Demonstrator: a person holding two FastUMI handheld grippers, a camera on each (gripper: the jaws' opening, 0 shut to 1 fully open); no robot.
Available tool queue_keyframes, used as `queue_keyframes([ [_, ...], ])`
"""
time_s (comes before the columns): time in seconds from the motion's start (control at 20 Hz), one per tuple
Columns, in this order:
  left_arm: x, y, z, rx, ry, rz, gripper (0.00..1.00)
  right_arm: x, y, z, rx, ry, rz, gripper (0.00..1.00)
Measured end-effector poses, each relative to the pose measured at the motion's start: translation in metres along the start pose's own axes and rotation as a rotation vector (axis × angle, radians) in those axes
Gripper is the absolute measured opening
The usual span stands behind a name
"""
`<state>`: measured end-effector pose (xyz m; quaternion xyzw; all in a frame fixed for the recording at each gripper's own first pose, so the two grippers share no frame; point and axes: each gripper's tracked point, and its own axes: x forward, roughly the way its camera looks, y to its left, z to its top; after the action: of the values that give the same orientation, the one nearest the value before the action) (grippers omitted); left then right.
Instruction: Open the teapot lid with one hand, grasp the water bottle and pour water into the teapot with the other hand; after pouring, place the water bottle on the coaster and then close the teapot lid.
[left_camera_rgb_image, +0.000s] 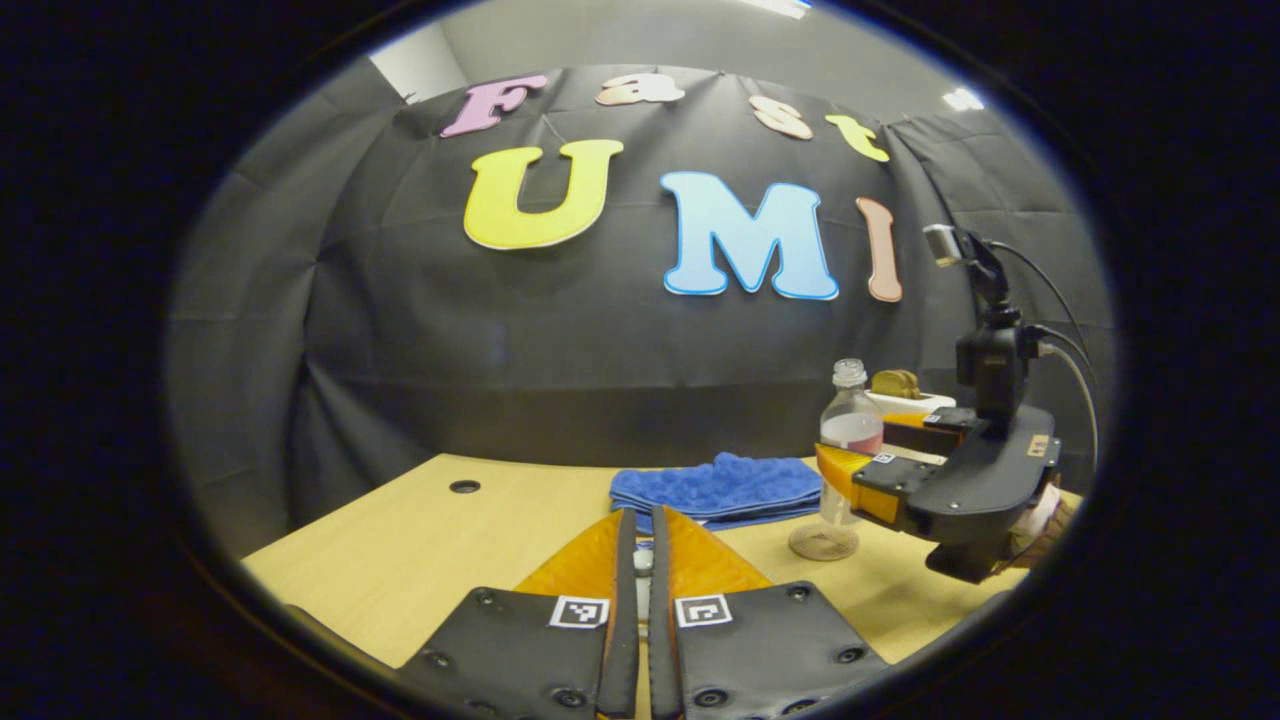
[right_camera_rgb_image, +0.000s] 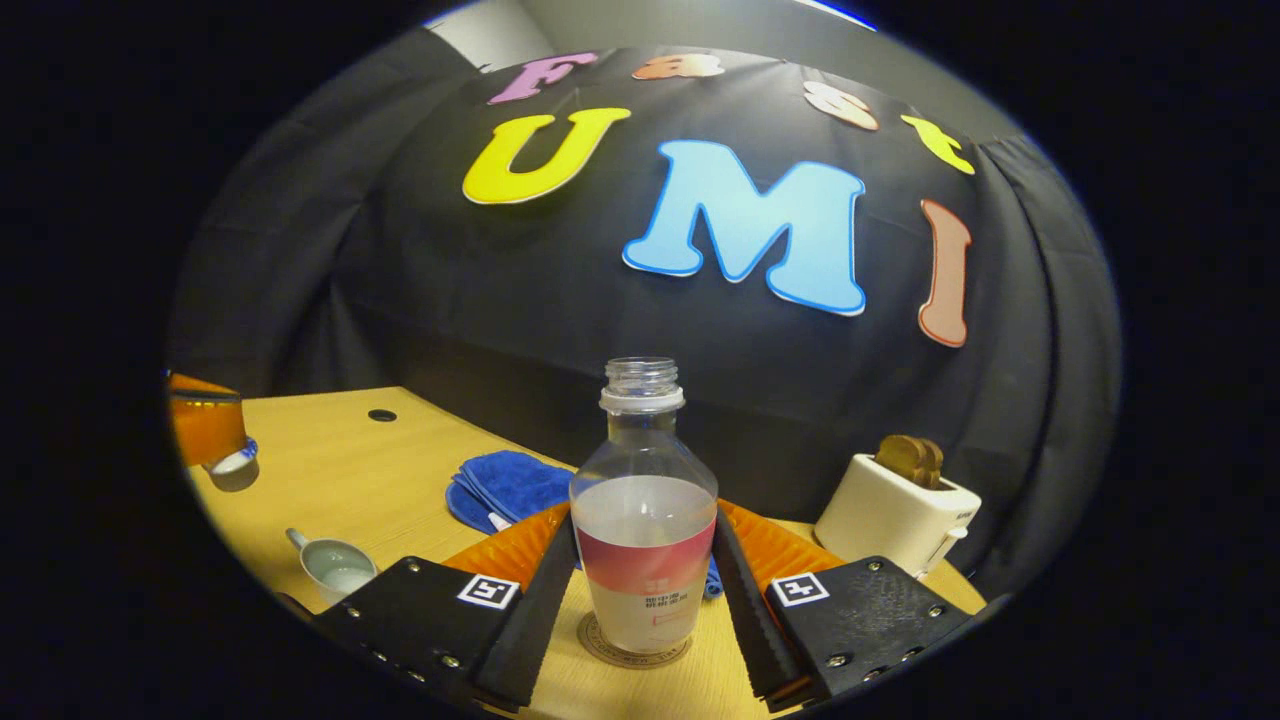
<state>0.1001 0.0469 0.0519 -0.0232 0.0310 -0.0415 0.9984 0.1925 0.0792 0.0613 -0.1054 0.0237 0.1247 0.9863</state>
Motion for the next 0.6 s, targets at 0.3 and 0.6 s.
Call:
queue_keyframes([
  [0.3,0.015,-0.008,-0.006,0.001,0.021,-0.008,0.11,0.019,-0.011,-0.026,0.094,0.035,-0.005,0.77],
  [0.6,0.020,-0.012,-0.009,0.002,0.025,-0.006,0.11,0.024,-0.013,-0.037,0.102,0.043,-0.012,0.77],
])
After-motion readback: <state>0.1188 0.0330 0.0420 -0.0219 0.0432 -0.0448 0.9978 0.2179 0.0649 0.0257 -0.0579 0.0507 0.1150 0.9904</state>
